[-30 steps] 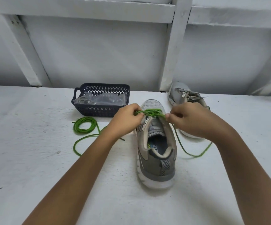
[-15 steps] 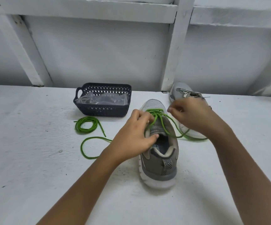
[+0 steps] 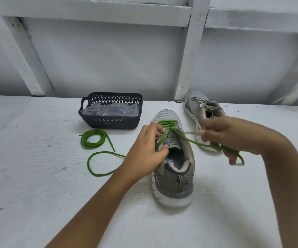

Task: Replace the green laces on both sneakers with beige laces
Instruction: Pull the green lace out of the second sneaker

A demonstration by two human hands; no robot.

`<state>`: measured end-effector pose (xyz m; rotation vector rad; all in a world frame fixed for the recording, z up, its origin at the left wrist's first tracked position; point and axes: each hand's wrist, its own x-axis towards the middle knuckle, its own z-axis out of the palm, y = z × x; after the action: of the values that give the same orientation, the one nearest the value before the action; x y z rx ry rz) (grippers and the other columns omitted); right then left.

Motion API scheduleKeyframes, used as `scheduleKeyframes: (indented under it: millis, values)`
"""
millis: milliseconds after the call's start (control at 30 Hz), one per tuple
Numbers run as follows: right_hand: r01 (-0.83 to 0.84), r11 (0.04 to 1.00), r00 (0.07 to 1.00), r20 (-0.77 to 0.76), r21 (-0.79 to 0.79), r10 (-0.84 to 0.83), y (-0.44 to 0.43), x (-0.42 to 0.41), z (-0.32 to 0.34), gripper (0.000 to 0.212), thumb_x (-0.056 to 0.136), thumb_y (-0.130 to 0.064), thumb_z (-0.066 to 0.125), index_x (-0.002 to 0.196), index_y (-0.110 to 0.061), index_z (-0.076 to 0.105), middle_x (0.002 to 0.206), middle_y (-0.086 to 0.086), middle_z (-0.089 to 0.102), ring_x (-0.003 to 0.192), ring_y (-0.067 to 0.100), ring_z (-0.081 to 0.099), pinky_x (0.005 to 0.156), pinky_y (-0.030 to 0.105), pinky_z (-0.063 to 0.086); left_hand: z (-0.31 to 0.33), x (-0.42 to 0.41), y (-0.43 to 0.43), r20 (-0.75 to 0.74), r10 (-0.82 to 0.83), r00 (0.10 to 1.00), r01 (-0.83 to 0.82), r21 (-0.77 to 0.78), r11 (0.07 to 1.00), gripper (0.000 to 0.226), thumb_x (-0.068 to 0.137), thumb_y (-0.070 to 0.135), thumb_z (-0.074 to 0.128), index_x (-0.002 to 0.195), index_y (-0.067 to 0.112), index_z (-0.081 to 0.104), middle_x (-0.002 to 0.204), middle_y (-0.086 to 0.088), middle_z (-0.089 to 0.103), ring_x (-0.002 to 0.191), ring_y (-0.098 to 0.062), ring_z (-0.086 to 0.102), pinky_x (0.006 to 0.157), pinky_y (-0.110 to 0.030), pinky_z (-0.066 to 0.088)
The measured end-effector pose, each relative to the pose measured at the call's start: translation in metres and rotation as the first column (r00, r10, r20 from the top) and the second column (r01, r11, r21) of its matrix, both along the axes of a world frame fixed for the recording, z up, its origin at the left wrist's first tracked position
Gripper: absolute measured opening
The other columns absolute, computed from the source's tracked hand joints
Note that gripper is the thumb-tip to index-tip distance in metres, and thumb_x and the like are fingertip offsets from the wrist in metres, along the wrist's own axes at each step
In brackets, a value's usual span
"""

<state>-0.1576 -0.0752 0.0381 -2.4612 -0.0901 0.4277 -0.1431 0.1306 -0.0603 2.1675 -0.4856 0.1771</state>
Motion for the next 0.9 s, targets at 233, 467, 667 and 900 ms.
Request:
scheduleKeyframes:
  millis: [233, 467, 667, 900]
  values:
    - [-0.011, 0.984, 1.000, 0.017, -0.180, 0.015, 0.011, 0.000, -0.023, 0.028, 0.099, -0.022, 0.045, 0.080, -0.011, 0.063, 0.071, 0.001, 0.068, 0.060, 0.010, 0.067, 0.059, 0.025, 0.055, 0.003, 0.000, -0.001, -0.124, 0.076, 0.989, -0.070, 0.050, 0.996, 0.053, 0.087, 0.031, 0.059, 0.134, 0.030, 0.037, 0.123, 0.007, 0.038, 0.111, -0.009, 0.045, 0.090, -0.025, 0.038]
    - [0.075, 0.978, 0.952, 0.304, -0.196, -0.012, 0.031, 0.056, -0.050, 0.021, 0.093, -0.018, 0.053, 0.098, -0.010, 0.073, 0.086, 0.009, 0.071, 0.069, 0.018, 0.060, 0.071, 0.028, 0.048, 0.005, 0.002, 0.000, -0.293, 0.121, 0.948, -0.089, 0.121, 0.989, 0.065, 0.084, 0.041, 0.061, 0.142, 0.025, 0.036, 0.139, 0.000, 0.042, 0.122, -0.016, 0.047, 0.094, -0.027, 0.038]
    - [0.078, 0.981, 0.958, 0.287, -0.179, -0.024, 0.036, 0.080, -0.057, 0.014, 0.086, -0.009, 0.057, 0.081, -0.012, 0.070, 0.081, 0.013, 0.072, 0.055, 0.019, 0.062, 0.055, 0.023, 0.051, 0.008, 0.000, -0.002, -0.290, 0.123, 0.949, -0.106, 0.071, 0.992, 0.049, 0.084, 0.029, 0.059, 0.132, 0.024, 0.048, 0.125, 0.000, 0.047, 0.100, -0.010, 0.047, 0.083, -0.022, 0.033]
    - [0.038, 0.988, 0.969, 0.248, -0.148, 0.000, 0.039, 0.084, -0.057, 0.016, 0.087, -0.004, 0.054, 0.082, -0.002, 0.069, 0.083, 0.018, 0.070, 0.073, 0.029, 0.069, 0.064, 0.032, 0.059, 0.009, -0.002, -0.004, -0.294, 0.132, 0.947, -0.120, 0.059, 0.991, 0.044, 0.083, 0.027, 0.058, 0.127, 0.023, 0.052, 0.109, 0.007, 0.041, 0.101, -0.010, 0.048, 0.082, -0.023, 0.033]
